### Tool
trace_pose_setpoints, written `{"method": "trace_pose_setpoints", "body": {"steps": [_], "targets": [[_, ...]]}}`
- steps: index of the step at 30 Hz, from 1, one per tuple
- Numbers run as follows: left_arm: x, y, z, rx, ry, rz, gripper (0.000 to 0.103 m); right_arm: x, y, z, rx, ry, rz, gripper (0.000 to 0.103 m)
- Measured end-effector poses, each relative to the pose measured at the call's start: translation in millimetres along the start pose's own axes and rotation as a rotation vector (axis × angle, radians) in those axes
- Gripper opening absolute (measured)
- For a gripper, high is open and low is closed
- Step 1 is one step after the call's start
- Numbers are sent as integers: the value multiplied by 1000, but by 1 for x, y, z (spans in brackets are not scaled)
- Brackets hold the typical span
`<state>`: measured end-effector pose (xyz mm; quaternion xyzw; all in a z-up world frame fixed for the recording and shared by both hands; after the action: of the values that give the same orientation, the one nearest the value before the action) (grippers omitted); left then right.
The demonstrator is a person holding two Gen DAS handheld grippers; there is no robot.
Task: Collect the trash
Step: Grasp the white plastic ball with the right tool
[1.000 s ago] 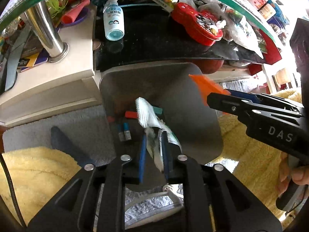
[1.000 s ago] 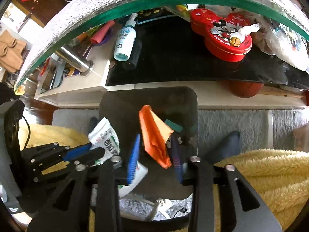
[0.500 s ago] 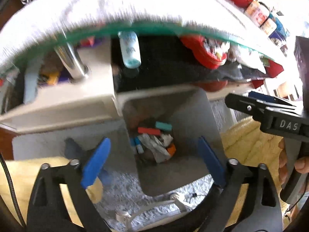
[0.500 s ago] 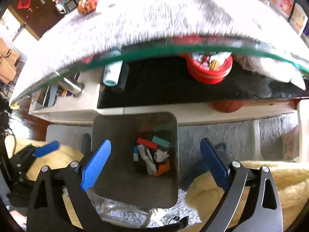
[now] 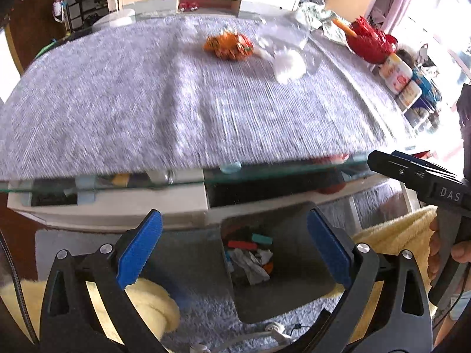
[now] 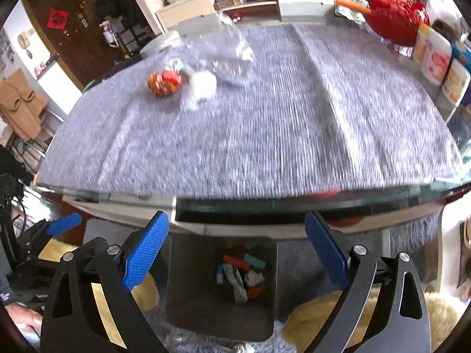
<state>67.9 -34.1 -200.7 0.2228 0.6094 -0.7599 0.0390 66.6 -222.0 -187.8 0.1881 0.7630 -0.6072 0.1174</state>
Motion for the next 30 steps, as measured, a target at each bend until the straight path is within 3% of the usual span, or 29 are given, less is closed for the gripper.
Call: {"method": "trace_pose_setpoints", "body": {"steps": [7, 14, 16, 18, 25, 30], "targets": [[-41, -2, -17, -41, -6, 35, 93, -46, 6, -11, 7, -30, 54, 94], [-80, 12, -34, -60, -15, 22, 93, -89, 29, -27, -4, -67, 71, 92], [-88, 14, -36, -65, -10, 23, 93, -98, 40, -28, -10, -70, 60, 86], [-98, 18, -36, -66, -4, 21, 93, -107, 54, -28, -29, -57, 33, 69], [-128, 33, -30, -54, 21, 17, 93, -125, 81, -30, -48, -61, -10, 56], [-151, 45, -25, -30, 22, 15, 93, -125, 85, -29, -28, -91, -19, 29]]}}
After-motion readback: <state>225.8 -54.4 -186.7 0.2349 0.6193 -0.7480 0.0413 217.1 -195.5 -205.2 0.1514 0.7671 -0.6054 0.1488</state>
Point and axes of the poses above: each gripper's, at about its wrist camera, not at the fingertips, and y roughly the way its jaws point, z to its right, x to its underside, the point moved 6 cm from there along y, roughly the way its jaws point, and after that the axes turned 6 degrees about -z, right-handed, at the moved point
